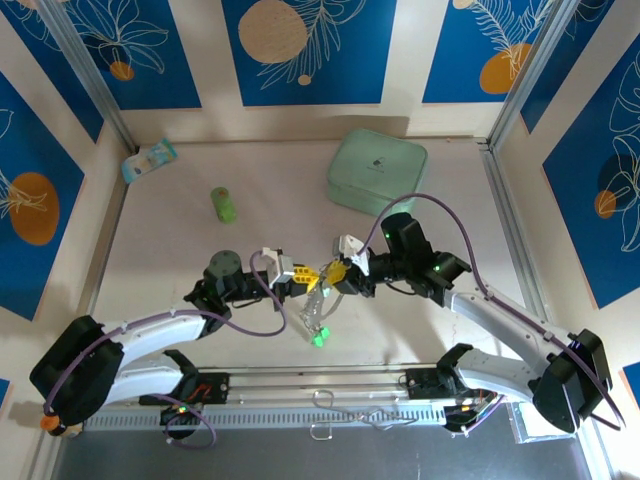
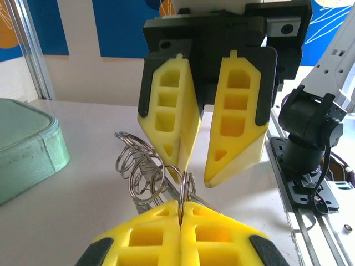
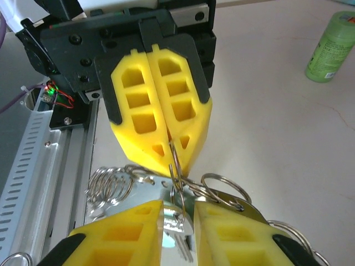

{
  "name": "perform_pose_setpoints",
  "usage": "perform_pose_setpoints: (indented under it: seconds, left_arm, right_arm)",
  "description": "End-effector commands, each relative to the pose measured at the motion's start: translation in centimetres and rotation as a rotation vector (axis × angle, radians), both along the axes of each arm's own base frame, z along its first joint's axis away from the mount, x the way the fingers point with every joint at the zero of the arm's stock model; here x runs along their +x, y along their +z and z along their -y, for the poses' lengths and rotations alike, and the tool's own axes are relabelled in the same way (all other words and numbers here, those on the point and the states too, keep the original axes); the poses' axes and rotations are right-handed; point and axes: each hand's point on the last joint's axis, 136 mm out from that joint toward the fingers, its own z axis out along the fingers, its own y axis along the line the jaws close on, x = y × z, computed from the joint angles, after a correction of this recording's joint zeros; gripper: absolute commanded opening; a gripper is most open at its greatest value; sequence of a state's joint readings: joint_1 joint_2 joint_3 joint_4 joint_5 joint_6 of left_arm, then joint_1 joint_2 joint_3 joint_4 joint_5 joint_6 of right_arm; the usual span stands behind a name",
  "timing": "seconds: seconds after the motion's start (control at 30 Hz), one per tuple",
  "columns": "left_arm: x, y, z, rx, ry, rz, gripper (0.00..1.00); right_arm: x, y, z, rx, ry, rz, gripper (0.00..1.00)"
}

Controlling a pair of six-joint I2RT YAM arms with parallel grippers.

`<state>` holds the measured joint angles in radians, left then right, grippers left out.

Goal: Put the keys on the keyring

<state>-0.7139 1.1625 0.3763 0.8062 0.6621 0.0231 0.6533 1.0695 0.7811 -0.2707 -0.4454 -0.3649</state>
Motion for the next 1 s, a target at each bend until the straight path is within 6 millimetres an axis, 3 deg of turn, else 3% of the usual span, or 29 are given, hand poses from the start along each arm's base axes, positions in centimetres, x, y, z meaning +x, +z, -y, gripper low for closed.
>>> perform_pose_setpoints:
  seconds: [0.0,0.13,0.3,0.43,0.53,0.7,0.97]
  left_arm:
    - [-0.6,1.9,0.1,-0.059,-0.029,0.050,0.00]
    - [-0.6,2.0,0.1,-0.061,-0.031,0.052,0.00]
    - [-0.7,2.2,0.1,-0.072,-0.032,0.057,0.00]
    - [-1.0,3.3,0.2,-0.125,-0.057,0.060,0.00]
    - [-1.2,3.6,0.3,-0.144,-0.077,0.063,0.00]
    - [-0.9,2.7,0.4,-0.113,-0.062,0.058,0.00]
    - [-0.8,2.4,0.6,-0.110,-0.067,0.043,0.00]
  right_arm:
    - [-0.5,-0.3,0.4,-0.009,0.000,-0.020,0.21]
    - [-0.6,0.1,0.0,0.012,0.014,-0.026,0.15]
    - [-0.5,0.3,-0.4,0.031,0.019,-0.033,0.01]
    - [-0.4,-1.3,-0.7,0.011,0.021,-0.071,0.00]
    - [-0.4,-1.3,-1.1,0.012,0.028,-0.070,0.00]
    - [-0.4,0.0,-0.3,0.047,0.000,0.001,0.21]
    - [-0.6,1.0,-0.4,0.093,0.001,0.082,0.24]
